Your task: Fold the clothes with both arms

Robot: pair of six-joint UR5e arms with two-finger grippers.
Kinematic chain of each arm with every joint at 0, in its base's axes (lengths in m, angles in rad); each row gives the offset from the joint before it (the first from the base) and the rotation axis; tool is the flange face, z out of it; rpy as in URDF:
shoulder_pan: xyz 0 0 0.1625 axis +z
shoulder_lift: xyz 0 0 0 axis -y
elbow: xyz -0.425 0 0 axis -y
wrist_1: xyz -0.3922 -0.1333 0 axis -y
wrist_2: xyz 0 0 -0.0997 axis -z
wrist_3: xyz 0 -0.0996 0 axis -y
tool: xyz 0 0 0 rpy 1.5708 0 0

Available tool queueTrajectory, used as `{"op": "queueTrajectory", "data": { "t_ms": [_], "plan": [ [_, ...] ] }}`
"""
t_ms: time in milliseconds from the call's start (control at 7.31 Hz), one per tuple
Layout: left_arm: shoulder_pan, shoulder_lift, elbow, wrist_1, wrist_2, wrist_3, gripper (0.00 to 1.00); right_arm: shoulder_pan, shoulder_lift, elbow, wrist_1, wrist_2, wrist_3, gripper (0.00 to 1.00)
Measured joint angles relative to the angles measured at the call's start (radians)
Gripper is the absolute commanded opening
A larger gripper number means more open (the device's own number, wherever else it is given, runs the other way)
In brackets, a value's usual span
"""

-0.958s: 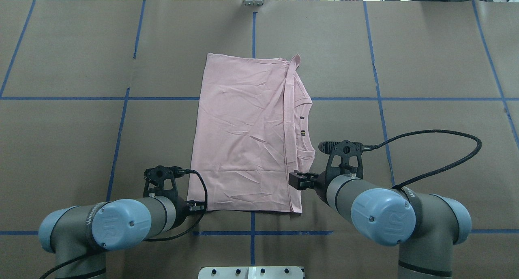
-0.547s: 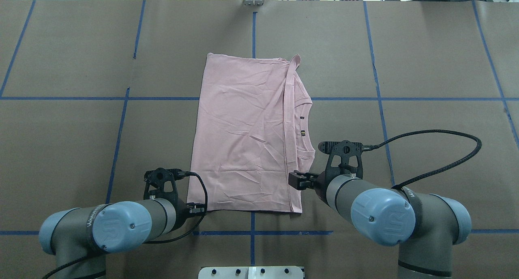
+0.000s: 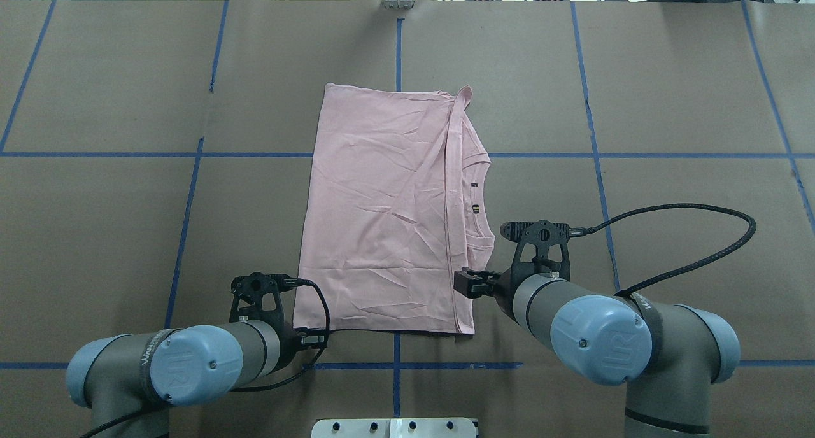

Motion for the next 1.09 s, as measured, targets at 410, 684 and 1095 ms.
{"op": "queueTrajectory", "data": {
  "t_ms": [410,684,1095],
  "plan": [
    [-0.003,0.007,-0.010,0.000,-0.002,0.002,0.62,0.000,0.001,0.001,0.001,0.000,0.001,1.00],
    [-0.006,0.006,-0.012,0.000,-0.004,0.000,0.59,0.000,0.001,0.000,0.001,0.000,0.001,1.00],
    [-0.010,0.003,-0.010,-0.001,-0.004,-0.099,0.57,0.001,0.001,0.000,0.001,0.000,0.000,1.00]
  ]
}}
